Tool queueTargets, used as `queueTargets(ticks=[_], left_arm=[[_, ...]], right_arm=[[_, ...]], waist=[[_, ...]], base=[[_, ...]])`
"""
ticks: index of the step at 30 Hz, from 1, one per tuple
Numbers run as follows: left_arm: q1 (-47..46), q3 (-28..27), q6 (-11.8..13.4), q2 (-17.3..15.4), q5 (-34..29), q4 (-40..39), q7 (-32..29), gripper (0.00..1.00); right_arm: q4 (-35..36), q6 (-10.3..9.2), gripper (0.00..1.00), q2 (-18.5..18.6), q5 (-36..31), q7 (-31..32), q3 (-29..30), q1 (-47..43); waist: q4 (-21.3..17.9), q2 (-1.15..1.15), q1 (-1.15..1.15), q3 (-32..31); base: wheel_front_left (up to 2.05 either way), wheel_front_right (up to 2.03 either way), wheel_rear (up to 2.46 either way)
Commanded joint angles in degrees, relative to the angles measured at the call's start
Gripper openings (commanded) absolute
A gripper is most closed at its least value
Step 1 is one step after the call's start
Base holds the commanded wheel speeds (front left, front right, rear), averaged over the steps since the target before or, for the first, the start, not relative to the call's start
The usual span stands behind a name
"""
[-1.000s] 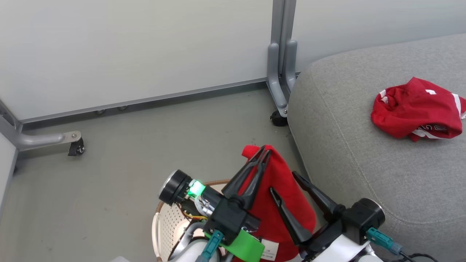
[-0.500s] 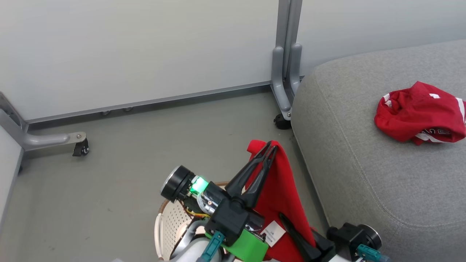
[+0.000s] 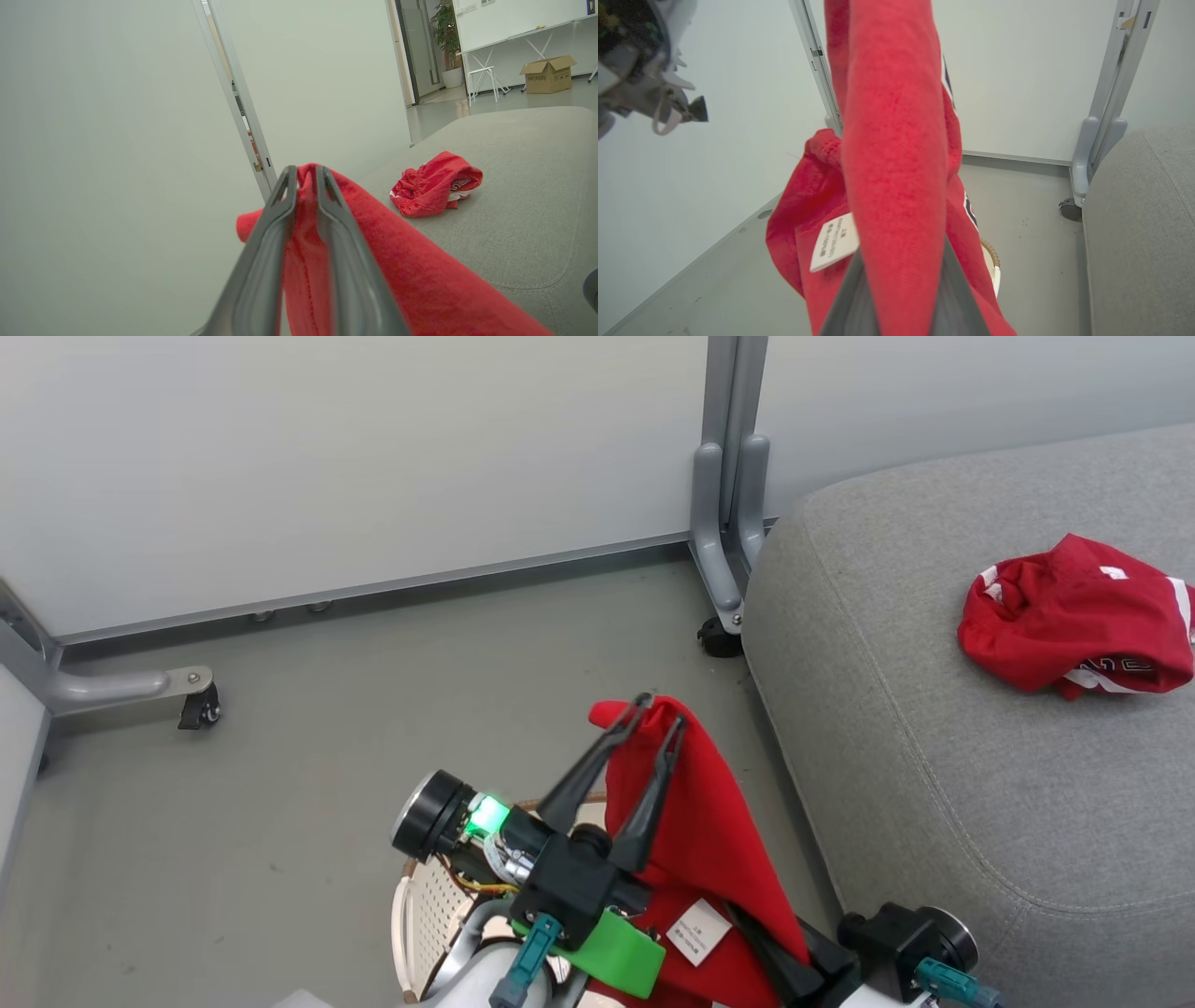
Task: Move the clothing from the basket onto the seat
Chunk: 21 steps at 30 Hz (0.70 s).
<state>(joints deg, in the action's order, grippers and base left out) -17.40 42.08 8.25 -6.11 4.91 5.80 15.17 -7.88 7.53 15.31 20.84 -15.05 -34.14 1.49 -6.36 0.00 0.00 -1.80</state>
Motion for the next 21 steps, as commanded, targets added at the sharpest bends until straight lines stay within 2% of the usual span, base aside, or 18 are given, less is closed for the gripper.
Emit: queueTargets(ticks=[1, 13, 17, 21], left_arm=[[0.74, -0.44, 0.56, 0.07, -0.59, 0.40, -0.04, 1.00], [1.02, -0.86, -0.15, 0.03, 0.63, 2.72, -0.05, 1.00], [1.80, -1.14, -1.69, 0.24, 2.66, 4.06, -0.05, 1.00], [2.35, -1.48, -4.37, -0.09, 5.26, 5.17, -0.05, 1.00]], right_arm=[[0.28, -0.08, 0.00, 0.18, 0.08, -0.19, 0.22, 0.58], [0.92, -0.08, 0.00, -0.43, -0.41, -0.19, 2.09, 1.17], [1.34, -0.08, 0.00, -0.45, -0.81, -0.19, 3.69, 1.41], [2.33, -0.08, 0.00, -0.37, -1.19, -0.19, 6.36, 1.78]], waist=[[-0.05, 0.00, 0.00, 0.09], [-1.68, 0.00, 0.00, 1.38], [-3.30, 0.00, 0.00, 2.39], [-6.07, 0.00, 0.00, 4.33]], base=[[0.00, 0.00, 0.00], [0.00, 0.00, 0.00], [0.00, 0.00, 0.00], [0.00, 0.00, 0.00]])
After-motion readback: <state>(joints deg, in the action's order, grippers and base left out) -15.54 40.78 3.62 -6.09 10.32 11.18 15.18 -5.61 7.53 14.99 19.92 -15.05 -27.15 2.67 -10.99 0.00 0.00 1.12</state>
